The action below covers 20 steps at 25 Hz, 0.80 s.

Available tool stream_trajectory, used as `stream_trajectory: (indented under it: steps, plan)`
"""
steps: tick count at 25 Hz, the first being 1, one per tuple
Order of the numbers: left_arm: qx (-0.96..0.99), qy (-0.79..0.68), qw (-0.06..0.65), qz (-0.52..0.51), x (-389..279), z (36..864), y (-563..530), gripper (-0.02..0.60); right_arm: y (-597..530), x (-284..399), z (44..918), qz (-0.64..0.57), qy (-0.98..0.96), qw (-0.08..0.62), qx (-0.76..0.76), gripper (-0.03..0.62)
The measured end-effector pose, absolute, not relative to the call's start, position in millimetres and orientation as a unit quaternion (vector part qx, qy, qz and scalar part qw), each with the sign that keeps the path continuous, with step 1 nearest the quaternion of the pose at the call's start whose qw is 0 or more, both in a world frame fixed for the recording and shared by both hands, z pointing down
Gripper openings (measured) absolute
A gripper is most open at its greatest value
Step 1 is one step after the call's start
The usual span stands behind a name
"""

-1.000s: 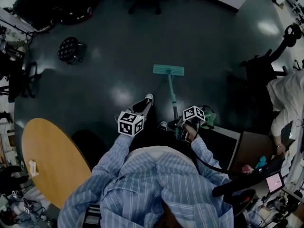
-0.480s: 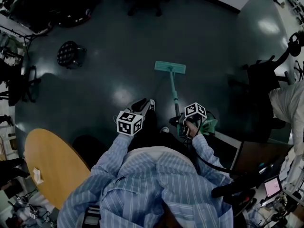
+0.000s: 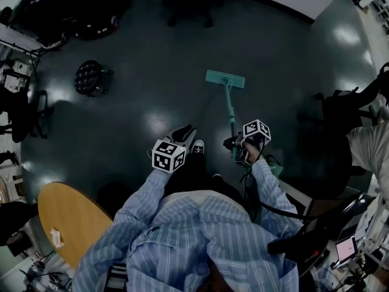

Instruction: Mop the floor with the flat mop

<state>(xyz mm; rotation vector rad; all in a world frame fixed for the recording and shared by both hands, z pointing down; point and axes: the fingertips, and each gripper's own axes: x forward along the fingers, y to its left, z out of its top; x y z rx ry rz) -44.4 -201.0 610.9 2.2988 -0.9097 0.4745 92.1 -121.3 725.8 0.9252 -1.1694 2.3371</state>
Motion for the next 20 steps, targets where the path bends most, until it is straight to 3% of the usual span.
stream_trajectory:
  steps: [20]
  plan:
    - [0.878, -0.330, 0.309, 0.160, -34, 619, -315, 0.078, -341, 111, 749, 0.816, -0.416, 0.181, 0.357, 0.064]
